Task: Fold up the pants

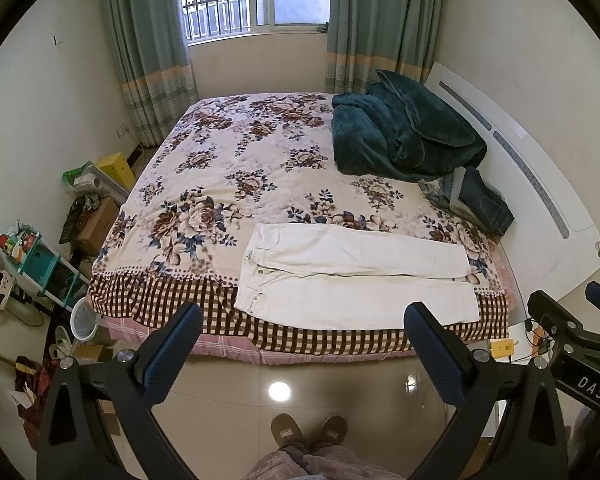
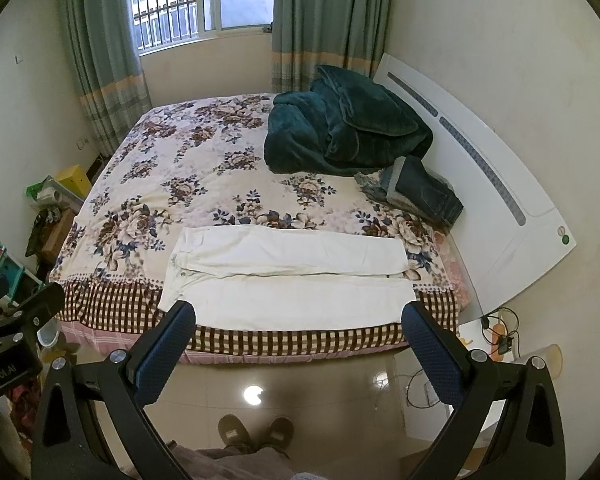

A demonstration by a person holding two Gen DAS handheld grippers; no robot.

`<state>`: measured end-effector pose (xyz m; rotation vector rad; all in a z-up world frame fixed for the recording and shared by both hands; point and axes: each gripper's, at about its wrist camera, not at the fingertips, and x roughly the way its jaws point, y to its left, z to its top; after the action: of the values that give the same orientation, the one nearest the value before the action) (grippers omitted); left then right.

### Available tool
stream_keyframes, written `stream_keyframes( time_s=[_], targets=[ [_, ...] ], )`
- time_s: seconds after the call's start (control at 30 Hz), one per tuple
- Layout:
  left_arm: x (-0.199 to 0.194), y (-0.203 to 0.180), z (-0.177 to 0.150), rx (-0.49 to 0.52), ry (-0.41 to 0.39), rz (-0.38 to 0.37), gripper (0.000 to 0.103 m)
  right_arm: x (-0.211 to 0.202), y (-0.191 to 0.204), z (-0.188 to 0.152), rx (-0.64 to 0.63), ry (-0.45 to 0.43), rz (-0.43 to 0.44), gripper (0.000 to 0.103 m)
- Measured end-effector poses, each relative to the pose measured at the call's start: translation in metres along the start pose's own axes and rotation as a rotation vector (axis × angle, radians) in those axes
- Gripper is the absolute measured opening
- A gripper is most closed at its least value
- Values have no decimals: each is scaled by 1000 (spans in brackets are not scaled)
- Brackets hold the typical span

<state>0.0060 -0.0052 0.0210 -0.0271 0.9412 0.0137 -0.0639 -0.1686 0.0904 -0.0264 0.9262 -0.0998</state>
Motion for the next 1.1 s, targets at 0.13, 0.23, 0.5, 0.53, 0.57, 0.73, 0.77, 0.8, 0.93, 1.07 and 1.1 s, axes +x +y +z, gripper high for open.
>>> stream_keyframes(
  time_s=[0.13,0.23,0.5,0.53,0.57,0.73,0.77,0.8,0.93,1.07,1.1],
  targets=[
    [0,0,0,-3,-2,0,103,-4,1,2,-1,-2,2,103],
    [0,0,0,-2,-2,-1,103,-5,2,3,1,-2,5,103],
    [-6,0,6,-2,-5,-3,103,-6,3,2,-2,-9,7,103],
    [-6,-1,5,-2,-6,-2,103,-6,3,1,-4,-10,7,103],
    [-6,-1,5,-1,-5,-3,103,-5,3,1,-3,-10,7,103],
    [-6,-1,4,-3,-8,-1,103,-5,0,3,-5,-13,6,103],
    [-6,-1,4,-3,-8,0,103,-5,1,3,-4,-12,8,103],
    [-6,-1,4,-3,-8,0,103,-6,1,2,-5,-12,8,103],
    [-6,1,7,-6,-11,0,103,-6,2,1,-5,-14,7,103],
    [-7,1,6,-5,-12,0,103,-7,3,2,-6,-16,7,103],
    [-6,1,6,-6,-13,0,103,-8,3,2,-6,-17,7,103]
  ],
)
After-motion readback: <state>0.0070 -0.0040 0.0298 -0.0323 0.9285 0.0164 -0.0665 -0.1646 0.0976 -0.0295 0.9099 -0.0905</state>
